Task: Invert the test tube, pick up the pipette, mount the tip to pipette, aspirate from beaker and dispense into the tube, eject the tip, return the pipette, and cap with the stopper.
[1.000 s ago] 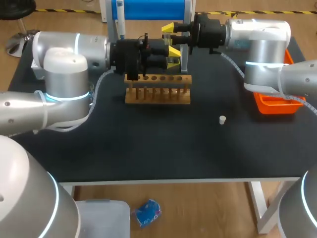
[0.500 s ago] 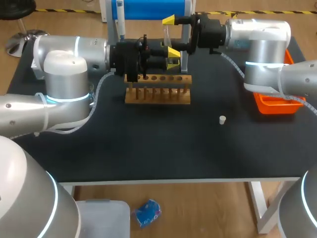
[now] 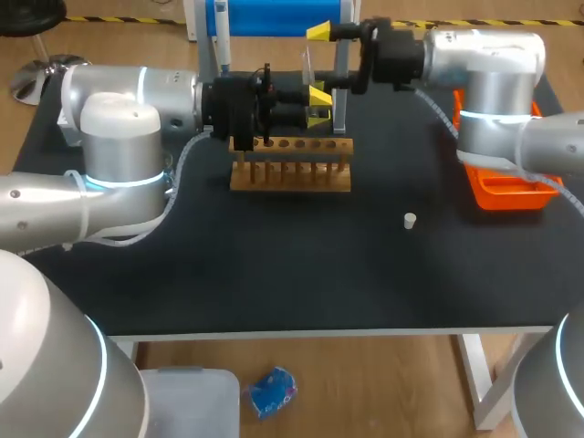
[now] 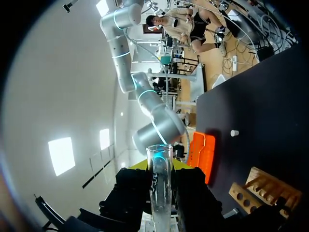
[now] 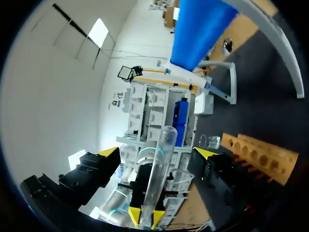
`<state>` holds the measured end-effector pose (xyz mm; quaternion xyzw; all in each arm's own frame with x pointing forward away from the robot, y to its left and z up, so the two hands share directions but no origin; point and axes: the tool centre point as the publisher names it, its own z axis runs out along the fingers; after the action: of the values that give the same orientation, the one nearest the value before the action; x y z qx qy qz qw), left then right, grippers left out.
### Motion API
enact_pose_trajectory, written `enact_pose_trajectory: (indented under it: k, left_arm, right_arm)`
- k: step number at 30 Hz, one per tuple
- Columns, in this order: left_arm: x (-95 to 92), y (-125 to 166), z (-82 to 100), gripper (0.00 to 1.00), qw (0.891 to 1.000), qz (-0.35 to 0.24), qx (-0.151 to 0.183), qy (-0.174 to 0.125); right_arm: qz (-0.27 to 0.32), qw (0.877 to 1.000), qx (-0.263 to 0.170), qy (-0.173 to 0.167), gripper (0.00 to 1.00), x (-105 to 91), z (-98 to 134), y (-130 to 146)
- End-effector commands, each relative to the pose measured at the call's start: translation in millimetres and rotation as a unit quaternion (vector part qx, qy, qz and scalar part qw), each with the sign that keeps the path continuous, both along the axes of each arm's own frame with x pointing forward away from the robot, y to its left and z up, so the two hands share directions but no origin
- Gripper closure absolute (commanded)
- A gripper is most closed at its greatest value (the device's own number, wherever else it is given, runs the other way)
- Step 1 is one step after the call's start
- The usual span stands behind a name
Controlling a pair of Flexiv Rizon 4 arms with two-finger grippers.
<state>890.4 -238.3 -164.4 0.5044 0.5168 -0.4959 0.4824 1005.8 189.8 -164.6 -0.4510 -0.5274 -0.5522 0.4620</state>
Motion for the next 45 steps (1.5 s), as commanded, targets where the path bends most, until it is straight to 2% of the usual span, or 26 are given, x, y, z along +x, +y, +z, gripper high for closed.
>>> enact_pose_trajectory:
  k: [1, 2, 4, 5, 6, 24, 25, 26, 27, 28, 29, 30, 32, 34, 35, 36, 38, 41, 44, 45]
  left_arm:
    - [0.5, 0, -0.1, 1.0, 1.0, 0.0, 0.0, -0.001]
    - [0.5, 0, -0.1, 1.0, 1.0, 0.0, 0.0, -0.001]
    - [0.5, 0, -0.1, 1.0, 1.0, 0.0, 0.0, -0.001]
    - [0.5, 0, -0.1, 1.0, 1.0, 0.0, 0.0, -0.001]
    - [0.5, 0, -0.1, 1.0, 1.0, 0.0, 0.0, -0.001]
    - [0.5, 0, -0.1, 1.0, 1.0, 0.0, 0.0, -0.001]
    - [0.5, 0, -0.1, 1.0, 1.0, 0.0, 0.0, -0.001]
    - [0.5, 0, -0.1, 1.0, 1.0, 0.0, 0.0, -0.001]
    - [0.5, 0, -0.1, 1.0, 1.0, 0.0, 0.0, -0.001]
    - [0.5, 0, -0.1, 1.0, 1.0, 0.0, 0.0, -0.001]
    - [0.5, 0, -0.1, 1.0, 1.0, 0.0, 0.0, -0.001]
    - [0.5, 0, -0.1, 1.0, 1.0, 0.0, 0.0, -0.001]
    - [0.5, 0, -0.1, 1.0, 1.0, 0.0, 0.0, -0.001]
    - [0.5, 0, -0.1, 1.0, 1.0, 0.0, 0.0, -0.001]
    - [0.5, 0, -0.1, 1.0, 1.0, 0.0, 0.0, -0.001]
    - [0.5, 0, -0.1, 1.0, 1.0, 0.0, 0.0, -0.001]
    - [0.5, 0, -0.1, 1.0, 1.0, 0.0, 0.0, -0.001]
    - [0.5, 0, -0.1, 1.0, 1.0, 0.0, 0.0, -0.001]
    - [0.5, 0, -0.1, 1.0, 1.0, 0.0, 0.0, -0.001]
    - [0.5, 0, -0.1, 1.0, 1.0, 0.0, 0.0, -0.001]
  right_arm:
    - [-0.009, 0.978, -0.023, -0.209, 0.0, -4.6, 3, -33]
    - [-0.007, 0.966, -0.019, -0.257, 0.0, -4.4, 3, -41]
    - [-0.01, 0.929, -0.046, -0.367, 0.0, -4.6, -3, -50]
    - [-0.011, 0.914, -0.055, -0.402, 0.0, -5.1, -6, -52]
    - [-0.039, 0.88, -0.089, -0.464, 0.0, -1.0, -15, -56]
    - [-0.039, 0.88, -0.089, -0.464, 0.0, -1.0, -15, -56]
    - [-0.026, 0.852, -0.105, -0.511, 0.0, -3.2, -20, -54]
    - [0.001, 0.818, -0.123, -0.562, 0.0, -5.2, -28, -53]
    - [0.012, 0.79, -0.127, -0.6, 0.0, -6.1, -35, -53]
    - [0.023, 0.784, -0.117, -0.609, 0.0, -7.0, -42, -55]
    - [0.027, 0.786, -0.111, -0.608, 0.0, -7.1, -46, -56]
    - [0.038, 0.767, -0.114, -0.63, 0.0, -6.8, -54, -59]
    - [0.052, 0.754, -0.107, -0.646, 0.0, -7.6, -64, -64]
    - [0.063, 0.73, -0.112, -0.671, 0.0, -8.1, -72, -70]
    - [0.072, 0.713, -0.11, -0.689, 0.0, -9.6, -76, -73]
    - [0.074, 0.707, -0.106, -0.695, 0.0, -11.1, -80, -76]
    - [0.07, 0.689, -0.105, -0.714, 0.0, -11.3, -86, -81]
    - [0.062, 0.667, -0.101, -0.736, 0.0, -10.5, -96, -86]
    - [0.065, 0.654, -0.097, -0.747, 0.0, -9.6, -103, -87]
    - [0.069, 0.656, -0.092, -0.746, 0.0, -9.6, -104, -86]
